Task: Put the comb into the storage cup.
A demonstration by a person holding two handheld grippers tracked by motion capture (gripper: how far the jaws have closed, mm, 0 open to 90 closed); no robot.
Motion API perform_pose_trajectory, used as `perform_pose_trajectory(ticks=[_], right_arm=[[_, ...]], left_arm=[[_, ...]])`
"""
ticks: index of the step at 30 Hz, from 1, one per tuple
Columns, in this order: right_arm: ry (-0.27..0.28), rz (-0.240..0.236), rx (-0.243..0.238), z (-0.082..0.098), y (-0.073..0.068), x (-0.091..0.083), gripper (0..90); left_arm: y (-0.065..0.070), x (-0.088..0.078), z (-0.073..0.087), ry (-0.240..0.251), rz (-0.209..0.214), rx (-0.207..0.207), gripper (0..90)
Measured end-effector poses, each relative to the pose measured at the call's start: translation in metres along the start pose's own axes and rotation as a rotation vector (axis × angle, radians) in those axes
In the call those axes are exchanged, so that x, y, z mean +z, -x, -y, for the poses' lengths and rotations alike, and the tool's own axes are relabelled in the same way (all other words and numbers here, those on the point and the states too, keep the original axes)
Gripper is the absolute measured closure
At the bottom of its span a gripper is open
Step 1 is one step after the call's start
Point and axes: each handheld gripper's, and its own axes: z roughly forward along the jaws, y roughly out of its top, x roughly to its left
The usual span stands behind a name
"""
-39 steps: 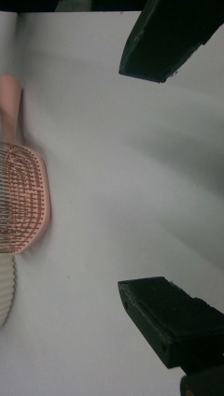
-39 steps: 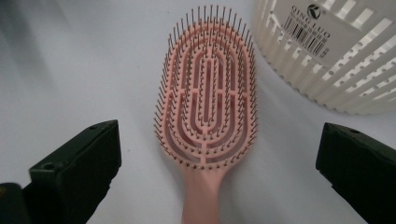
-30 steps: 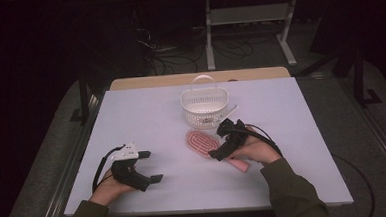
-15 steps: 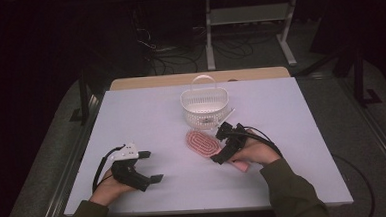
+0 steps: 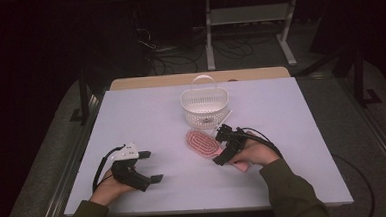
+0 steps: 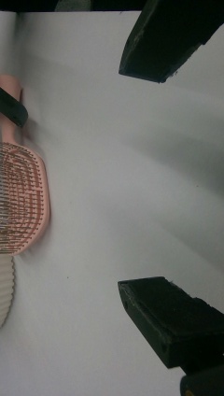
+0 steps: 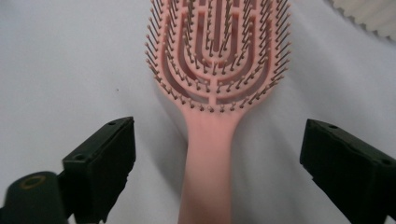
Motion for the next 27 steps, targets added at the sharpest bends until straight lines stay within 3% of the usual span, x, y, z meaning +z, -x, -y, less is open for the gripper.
perform_pose_trajectory(ticks=[9,16,27], right_arm=[[-0.015,-0.008,0.001,-0.0003,0.0006,0.0004,22.0],[-0.022,-0.009,-0.002,-0.0013,0.0005,0.0010,40.0],[-0.041,0.002,-0.018,-0.0030,-0.0014,0.0043,56.2]], left_arm=[[0.0000,0.0000,0.0000,0.000,-0.001,0.000,0.1],[-0.0002,-0.0001,-0.0001,0.001,-0.001,0.001,0.1],[0.0000,0.0002,-0.0002,0.001,-0.002,-0.001,0.1]])
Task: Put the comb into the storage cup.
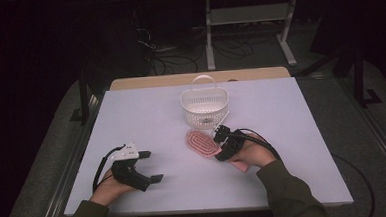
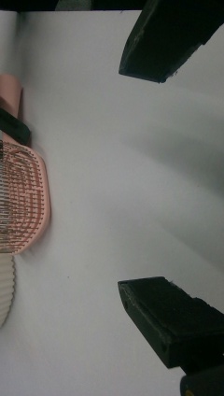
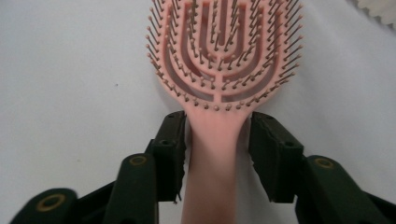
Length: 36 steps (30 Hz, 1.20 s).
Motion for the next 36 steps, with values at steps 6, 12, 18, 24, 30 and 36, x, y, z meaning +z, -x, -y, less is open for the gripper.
perform_pose_trajectory(ticks=[6,12,18,24,30,36], right_arm=[[0.001,0.004,0.002,-0.0012,-0.0015,0.0005,60.9],[-0.022,0.041,-0.016,-0.0034,-0.0062,0.0019,63.6],[-0.030,0.045,-0.013,-0.0039,-0.0071,0.0021,65.7],[-0.031,0.040,-0.010,-0.0040,-0.0068,0.0021,68.4],[-0.019,0.032,-0.011,-0.0027,-0.0057,0.0019,68.9],[0.007,-0.006,0.008,0.0003,0.0001,0.0005,69.0]], left_arm=[[-0.0002,0.0002,0.0000,0.000,0.001,0.000,0.1],[0.0000,0.0007,0.0000,0.000,-0.001,-0.002,0.1],[0.0004,0.0004,0.0000,0.000,0.000,-0.001,0.1],[0.0003,0.0006,0.0001,-0.001,-0.002,-0.002,0.1],[-0.0002,0.0001,0.0000,0.000,-0.003,-0.001,0.1],[-0.0013,-0.0004,0.0001,0.004,-0.003,-0.002,0.1]])
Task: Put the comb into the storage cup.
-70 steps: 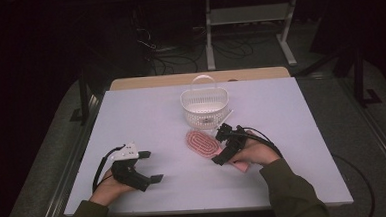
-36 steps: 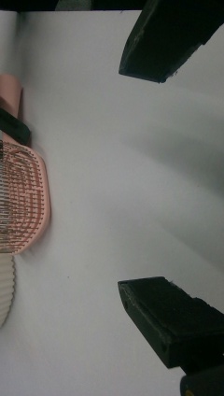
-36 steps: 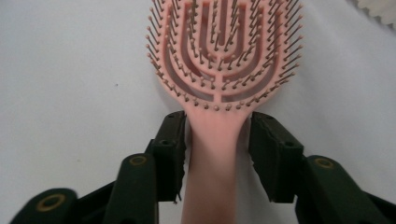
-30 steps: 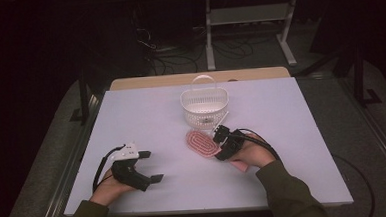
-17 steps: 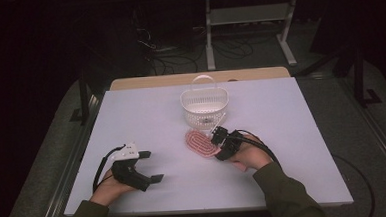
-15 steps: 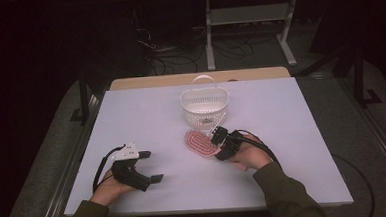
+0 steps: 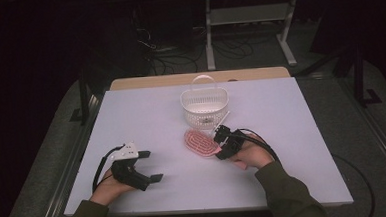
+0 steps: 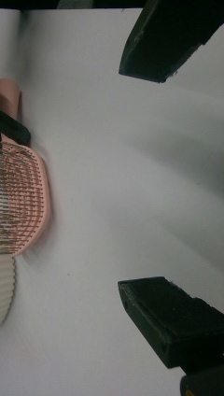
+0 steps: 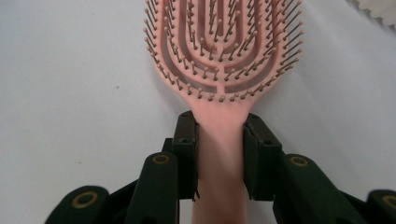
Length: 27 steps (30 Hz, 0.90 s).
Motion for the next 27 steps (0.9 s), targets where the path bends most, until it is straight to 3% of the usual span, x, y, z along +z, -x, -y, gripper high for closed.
perform_pose_trajectory(ticks=[13,27], right_arm=[[0.054,-0.053,-0.020,0.005,0.001,-0.007,69.0],[0.185,-0.079,-0.022,0.012,0.002,-0.028,68.9]], left_arm=[[0.000,0.000,0.000,0.002,-0.002,0.001,0.1],[0.000,-0.001,0.000,0.004,-0.006,0.000,0.1]])
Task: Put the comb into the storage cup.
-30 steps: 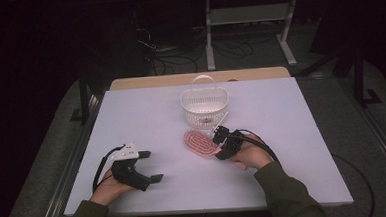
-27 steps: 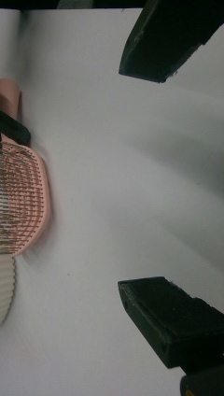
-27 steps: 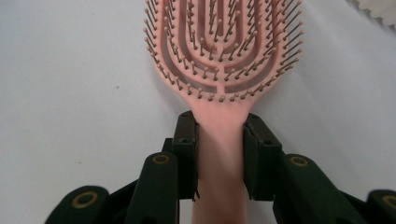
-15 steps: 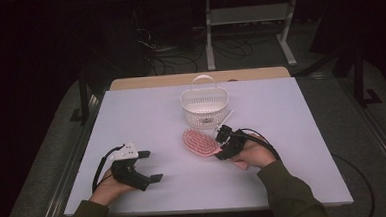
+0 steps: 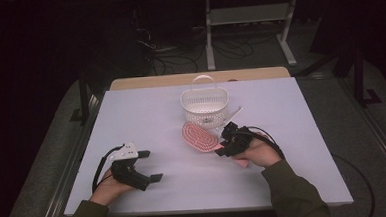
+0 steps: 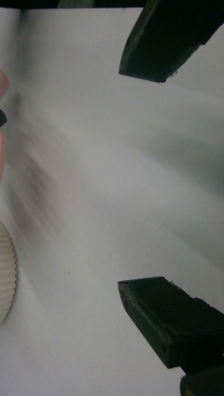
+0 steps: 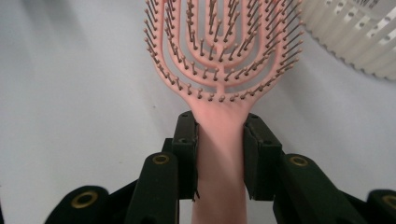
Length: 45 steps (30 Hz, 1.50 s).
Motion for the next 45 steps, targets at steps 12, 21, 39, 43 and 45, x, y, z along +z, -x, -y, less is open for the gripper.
perform_pose_trajectory(ticks=[12,21,39,43,45], right_arm=[[0.092,-0.007,-0.003,0.001,-0.001,-0.011,68.9],[0.175,-0.006,0.001,0.001,-0.001,-0.020,68.9],[0.325,-0.023,0.000,0.005,0.004,-0.031,68.9],[0.349,-0.031,0.000,0.006,0.004,-0.032,68.9],[0.348,-0.030,-0.001,0.006,0.004,-0.031,68.9]], left_arm=[[0.000,0.000,0.000,0.003,-0.003,-0.004,0.1],[0.000,0.001,0.000,0.003,-0.005,-0.005,0.1],[-0.003,0.000,0.000,0.006,-0.013,-0.014,0.1],[-0.003,0.000,-0.001,0.014,-0.015,-0.017,0.1],[-0.003,-0.001,-0.001,0.025,-0.011,-0.026,0.1]])
